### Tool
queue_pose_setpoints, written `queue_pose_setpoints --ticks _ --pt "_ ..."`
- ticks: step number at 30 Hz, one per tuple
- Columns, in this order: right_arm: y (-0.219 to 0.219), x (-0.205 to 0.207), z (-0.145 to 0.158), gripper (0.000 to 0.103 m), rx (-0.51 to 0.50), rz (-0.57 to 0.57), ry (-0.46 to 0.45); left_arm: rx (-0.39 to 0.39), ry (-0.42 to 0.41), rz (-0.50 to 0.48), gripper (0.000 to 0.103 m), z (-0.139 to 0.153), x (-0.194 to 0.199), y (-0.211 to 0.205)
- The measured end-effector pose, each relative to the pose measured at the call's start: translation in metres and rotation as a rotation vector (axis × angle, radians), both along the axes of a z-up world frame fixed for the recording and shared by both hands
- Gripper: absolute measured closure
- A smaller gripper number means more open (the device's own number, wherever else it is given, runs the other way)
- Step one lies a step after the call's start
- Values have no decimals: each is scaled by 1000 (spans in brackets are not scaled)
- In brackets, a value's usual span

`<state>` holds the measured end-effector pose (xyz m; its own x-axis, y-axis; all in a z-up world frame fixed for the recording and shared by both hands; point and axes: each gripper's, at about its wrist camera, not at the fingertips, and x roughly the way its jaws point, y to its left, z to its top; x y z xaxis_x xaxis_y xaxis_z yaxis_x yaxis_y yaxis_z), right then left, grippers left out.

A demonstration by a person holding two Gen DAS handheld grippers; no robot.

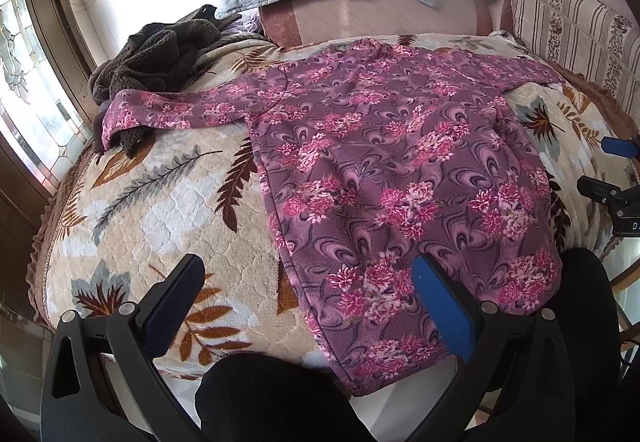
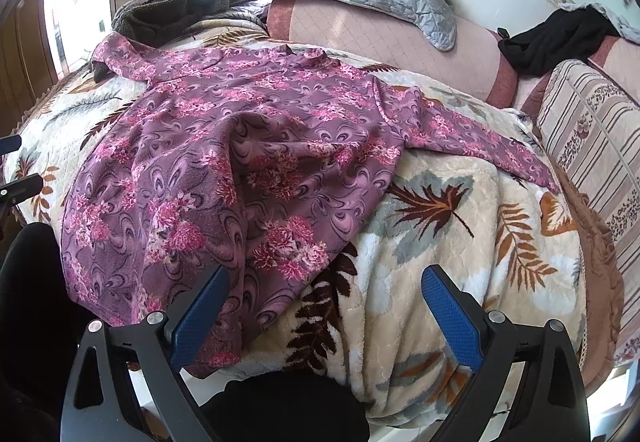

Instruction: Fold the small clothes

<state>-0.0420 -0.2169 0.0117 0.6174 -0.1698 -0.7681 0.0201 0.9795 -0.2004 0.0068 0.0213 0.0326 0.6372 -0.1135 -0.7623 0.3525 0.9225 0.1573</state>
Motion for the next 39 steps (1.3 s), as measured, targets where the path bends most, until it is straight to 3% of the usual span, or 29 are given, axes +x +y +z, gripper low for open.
queue_pose_setpoints --ticks 29,32,36,39 --pt "-15 -14 4 10 68 -36 -2 4 78 -21 0 -12 10 -16" --pt "-25 -11 -1 17 124 -55 18 -34 119 -1 0 -14 16 -7" --pt "-44 -6 -18 32 243 -102 84 -78 199 105 0 -23 36 20" --pt "-49 -2 -36 33 324 -114 135 -100 255 176 0 -34 45 37"
